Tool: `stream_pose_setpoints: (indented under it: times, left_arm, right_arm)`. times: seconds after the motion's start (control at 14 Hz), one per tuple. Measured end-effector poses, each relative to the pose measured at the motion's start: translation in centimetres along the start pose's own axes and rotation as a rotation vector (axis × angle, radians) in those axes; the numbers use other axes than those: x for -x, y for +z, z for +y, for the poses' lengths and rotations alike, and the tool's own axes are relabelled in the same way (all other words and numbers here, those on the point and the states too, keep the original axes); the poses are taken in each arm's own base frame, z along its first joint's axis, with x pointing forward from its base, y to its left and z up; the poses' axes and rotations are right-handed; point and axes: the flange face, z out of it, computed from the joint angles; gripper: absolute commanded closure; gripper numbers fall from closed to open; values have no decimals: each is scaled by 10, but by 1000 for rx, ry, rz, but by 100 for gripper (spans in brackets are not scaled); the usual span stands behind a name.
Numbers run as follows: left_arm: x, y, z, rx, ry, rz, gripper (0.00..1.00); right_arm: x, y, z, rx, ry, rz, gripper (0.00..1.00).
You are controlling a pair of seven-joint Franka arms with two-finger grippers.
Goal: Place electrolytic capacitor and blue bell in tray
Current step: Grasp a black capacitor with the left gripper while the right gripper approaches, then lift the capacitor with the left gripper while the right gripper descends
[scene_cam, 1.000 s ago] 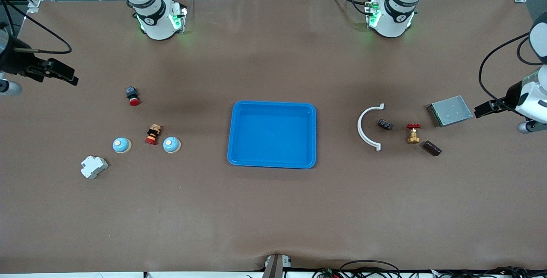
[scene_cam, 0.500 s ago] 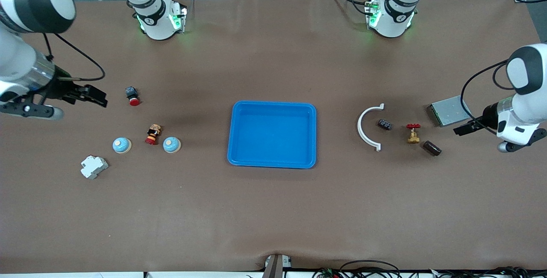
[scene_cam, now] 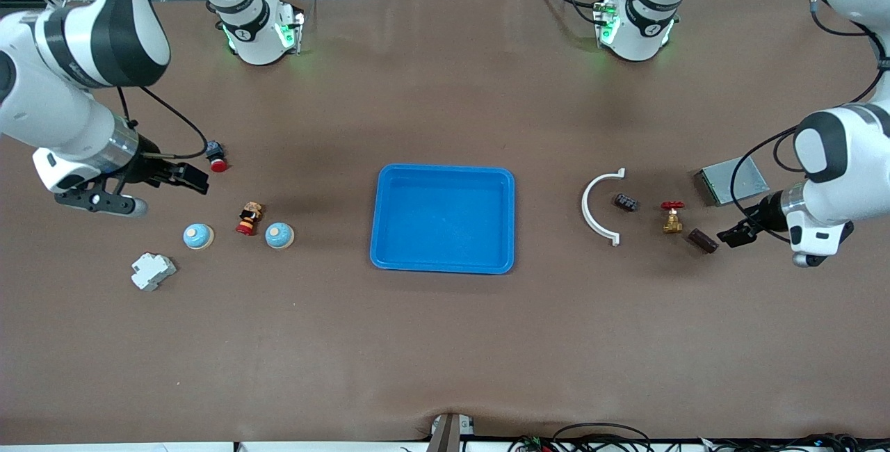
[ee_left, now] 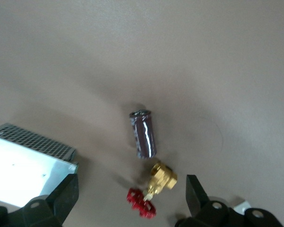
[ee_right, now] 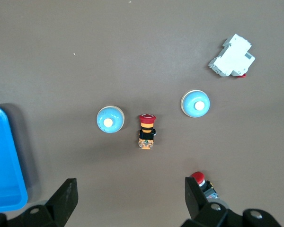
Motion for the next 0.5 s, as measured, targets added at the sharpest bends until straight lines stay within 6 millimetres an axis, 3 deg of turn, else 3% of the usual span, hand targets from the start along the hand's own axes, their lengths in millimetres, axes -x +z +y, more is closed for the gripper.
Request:
stream_pose_setpoints:
  times: [0.07,0.21,0.5]
  left_arm:
    - [-3,9,2,4,-4,0,3]
    - [-8,30,3,9,-8,-2,18]
    - [-15,62,5,18,-13,-4,19]
  right_arm:
    - [-3,9,-4,0,9,-4,0]
    - [-8,25,-12,0,19,-8,0]
    - [-17,59,-28,-1,54,-16,0]
